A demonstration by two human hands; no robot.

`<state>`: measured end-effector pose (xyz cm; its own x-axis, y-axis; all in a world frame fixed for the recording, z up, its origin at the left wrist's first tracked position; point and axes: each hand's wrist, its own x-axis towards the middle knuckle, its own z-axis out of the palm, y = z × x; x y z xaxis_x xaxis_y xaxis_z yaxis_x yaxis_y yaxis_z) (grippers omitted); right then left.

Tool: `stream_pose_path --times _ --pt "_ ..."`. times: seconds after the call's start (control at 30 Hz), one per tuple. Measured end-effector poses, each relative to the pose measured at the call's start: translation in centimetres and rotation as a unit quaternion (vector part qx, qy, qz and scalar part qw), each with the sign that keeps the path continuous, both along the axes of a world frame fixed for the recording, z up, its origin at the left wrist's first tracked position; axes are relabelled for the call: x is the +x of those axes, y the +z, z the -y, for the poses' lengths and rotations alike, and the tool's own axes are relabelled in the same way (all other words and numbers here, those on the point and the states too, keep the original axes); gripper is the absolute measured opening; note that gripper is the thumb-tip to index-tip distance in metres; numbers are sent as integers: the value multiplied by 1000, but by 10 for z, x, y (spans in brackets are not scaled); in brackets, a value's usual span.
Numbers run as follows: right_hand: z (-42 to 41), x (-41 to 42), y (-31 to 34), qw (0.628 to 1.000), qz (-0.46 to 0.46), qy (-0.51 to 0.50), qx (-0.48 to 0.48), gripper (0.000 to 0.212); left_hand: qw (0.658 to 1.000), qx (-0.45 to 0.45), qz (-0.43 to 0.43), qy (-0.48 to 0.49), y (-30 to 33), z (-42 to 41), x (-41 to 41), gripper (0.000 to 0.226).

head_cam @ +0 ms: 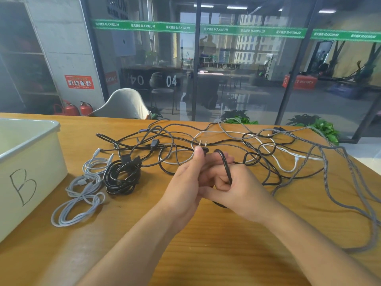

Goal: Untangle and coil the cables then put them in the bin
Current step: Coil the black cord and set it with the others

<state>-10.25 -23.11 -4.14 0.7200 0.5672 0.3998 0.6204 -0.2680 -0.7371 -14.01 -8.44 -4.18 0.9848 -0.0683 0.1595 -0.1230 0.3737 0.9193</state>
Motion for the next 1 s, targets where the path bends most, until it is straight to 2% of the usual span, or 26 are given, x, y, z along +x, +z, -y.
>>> stream_pose_path --times 0.13,0.33,0.47,0.57,0.63,0.67,0.73,0.77,0.87,1.0 --pt "-3 -1 -5 999 27 -23 -11 8 1000 -8 -5 1 0 0 0 61" --pt "1 -1 -2 999 -45 13 16 2 989 142 44 8 -5 -1 0 53" --pt "4 -1 1 997 -65 32 12 10 981 185 62 3 -3 -4 -2 61" --pt "5 -3 3 996 -86 31 8 9 978 193 81 1 -2 -4 -3 58" --pt "2 -5 3 998 -48 -8 -26 11 980 185 70 13 -4 -4 -1 56" --pt "0 -6 1 996 10 -46 -72 19 982 179 58 19 -4 -5 0 56" --pt "-5 -10 -1 969 136 -106 -175 28 984 177 31 18 -5 -6 1 58" --pt "-6 -13 0 960 159 -109 -202 33 984 179 19 9 -5 -7 1 59" --pt "-4 -14 -1 961 171 -95 -196 48 983 180 -6 -25 -3 -8 -1 59" --pt "-5 -16 -3 968 163 -78 -175 45 989 141 11 -41 0 -6 -1 57"
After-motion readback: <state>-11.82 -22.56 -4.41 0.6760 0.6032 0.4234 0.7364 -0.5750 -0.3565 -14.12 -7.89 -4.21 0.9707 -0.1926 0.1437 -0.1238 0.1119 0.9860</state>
